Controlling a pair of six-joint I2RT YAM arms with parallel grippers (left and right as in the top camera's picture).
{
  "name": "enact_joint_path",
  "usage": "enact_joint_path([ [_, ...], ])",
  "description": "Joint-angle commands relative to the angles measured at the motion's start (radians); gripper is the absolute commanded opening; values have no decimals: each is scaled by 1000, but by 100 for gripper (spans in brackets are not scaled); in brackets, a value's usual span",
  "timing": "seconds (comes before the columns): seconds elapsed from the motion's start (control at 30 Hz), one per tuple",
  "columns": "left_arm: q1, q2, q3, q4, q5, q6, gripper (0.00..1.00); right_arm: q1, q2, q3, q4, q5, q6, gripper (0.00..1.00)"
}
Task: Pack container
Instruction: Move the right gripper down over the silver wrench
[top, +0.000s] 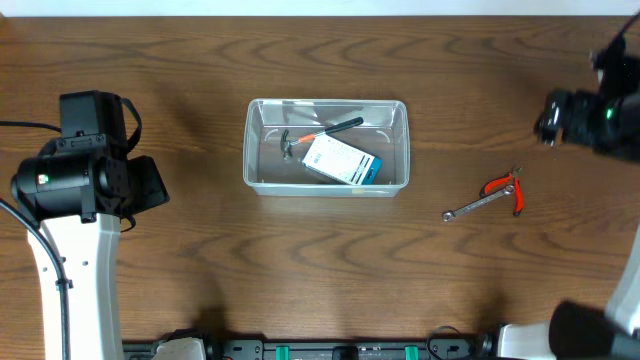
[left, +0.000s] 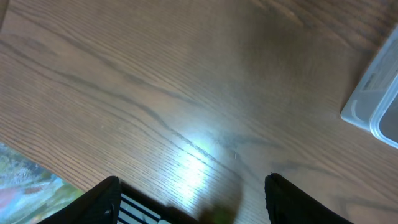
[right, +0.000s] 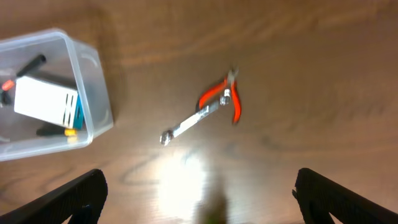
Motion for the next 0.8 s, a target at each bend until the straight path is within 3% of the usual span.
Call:
enact_joint_path([
  [0.0, 4, -1, 5, -4, -7, -14, 67, -8, -71, -158, 26, 72, 156, 99],
  [0.3, 4, -1, 5, -3, -7, -13, 67, -3, -142, -650, 357, 97, 616, 99],
  [0.6, 4, -1, 5, -4, -7, -13, 67, 24, -135, -961, 802, 103, 867, 99],
  [0.77, 4, -1, 5, -11, -7, -13, 67, 56, -133, -1058, 966, 108, 907, 99],
])
